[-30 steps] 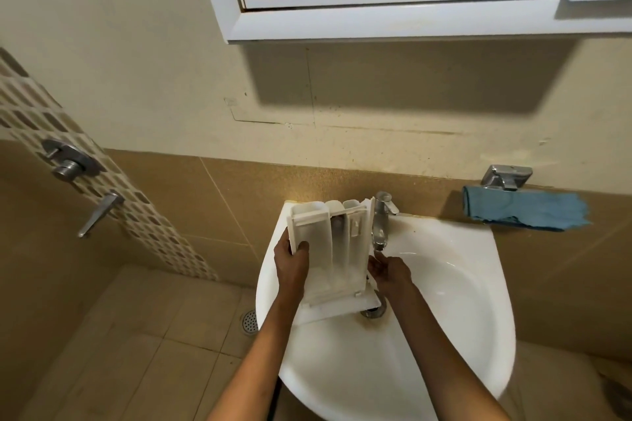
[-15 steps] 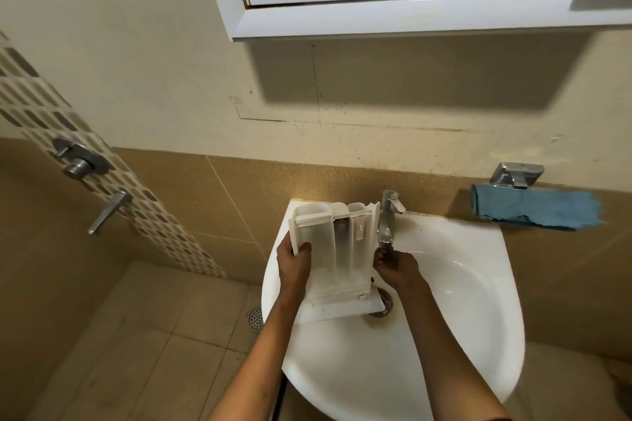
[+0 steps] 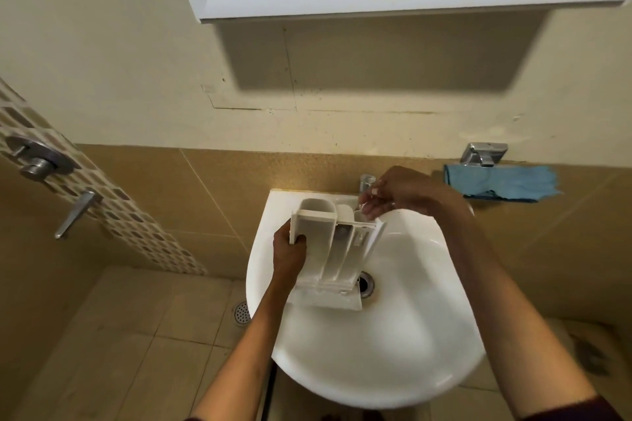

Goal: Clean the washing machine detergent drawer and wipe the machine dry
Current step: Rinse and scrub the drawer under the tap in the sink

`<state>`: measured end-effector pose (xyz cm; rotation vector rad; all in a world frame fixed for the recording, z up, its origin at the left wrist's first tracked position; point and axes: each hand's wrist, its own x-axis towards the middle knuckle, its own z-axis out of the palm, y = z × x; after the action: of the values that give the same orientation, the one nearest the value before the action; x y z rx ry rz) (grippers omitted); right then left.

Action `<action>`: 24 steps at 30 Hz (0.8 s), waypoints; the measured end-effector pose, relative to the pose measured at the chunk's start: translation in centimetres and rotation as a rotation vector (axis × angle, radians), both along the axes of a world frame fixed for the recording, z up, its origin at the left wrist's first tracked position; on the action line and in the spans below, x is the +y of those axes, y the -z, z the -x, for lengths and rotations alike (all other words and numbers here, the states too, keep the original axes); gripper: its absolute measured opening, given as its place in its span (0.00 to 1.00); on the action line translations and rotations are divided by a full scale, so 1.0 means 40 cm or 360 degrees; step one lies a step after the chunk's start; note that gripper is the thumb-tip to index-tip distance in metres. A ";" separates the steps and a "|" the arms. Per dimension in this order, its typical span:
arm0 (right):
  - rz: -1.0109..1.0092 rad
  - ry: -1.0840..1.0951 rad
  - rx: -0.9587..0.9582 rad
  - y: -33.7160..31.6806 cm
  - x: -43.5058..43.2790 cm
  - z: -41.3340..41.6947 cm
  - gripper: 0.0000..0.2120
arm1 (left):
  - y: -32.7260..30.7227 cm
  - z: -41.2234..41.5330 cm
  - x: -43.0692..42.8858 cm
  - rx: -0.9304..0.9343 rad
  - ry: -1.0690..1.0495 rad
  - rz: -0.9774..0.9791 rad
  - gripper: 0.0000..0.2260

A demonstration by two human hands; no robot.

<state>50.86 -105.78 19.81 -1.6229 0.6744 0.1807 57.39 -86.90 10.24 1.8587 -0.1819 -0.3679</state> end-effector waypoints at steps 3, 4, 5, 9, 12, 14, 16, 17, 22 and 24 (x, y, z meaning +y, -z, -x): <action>0.0637 -0.0213 0.0092 -0.009 0.018 -0.011 0.11 | -0.005 0.005 -0.003 -0.0008 0.0019 0.0011 0.14; 0.0787 -0.0305 0.0126 -0.004 0.024 -0.013 0.11 | -0.006 0.004 -0.004 -0.0002 0.0018 0.0016 0.15; 0.0882 -0.0394 0.0184 0.000 0.033 -0.013 0.12 | -0.007 0.005 -0.005 0.0007 0.0022 0.0016 0.14; 0.1119 -0.0458 0.0318 0.050 0.057 -0.025 0.13 | -0.017 0.007 -0.007 -0.0015 0.0083 -0.0009 0.11; 0.1323 -0.0331 0.0202 0.071 0.064 -0.031 0.09 | -0.011 0.002 -0.002 -0.0009 0.0058 -0.0049 0.12; 0.1408 -0.0306 0.0126 0.075 0.068 -0.032 0.06 | -0.004 -0.001 0.001 0.0028 0.0021 -0.0055 0.15; 0.1450 -0.0324 0.0091 0.078 0.069 -0.028 0.06 | -0.003 -0.002 0.001 0.0041 0.0015 -0.0067 0.16; 0.1450 -0.0356 0.0081 0.078 0.068 -0.024 0.05 | -0.004 -0.003 0.002 0.0038 0.0028 -0.0077 0.16; 0.1167 -0.0607 0.0127 0.059 0.037 0.009 0.14 | -0.005 -0.007 -0.003 -0.0064 0.0125 -0.0134 0.11; 0.1185 -0.0670 0.0167 0.056 0.038 0.015 0.12 | 0.000 -0.008 -0.008 -0.0125 0.0118 -0.0145 0.13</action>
<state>50.25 -104.27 17.58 -2.4828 0.4908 0.3495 57.69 -87.20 10.22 1.9612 -0.2924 -0.3594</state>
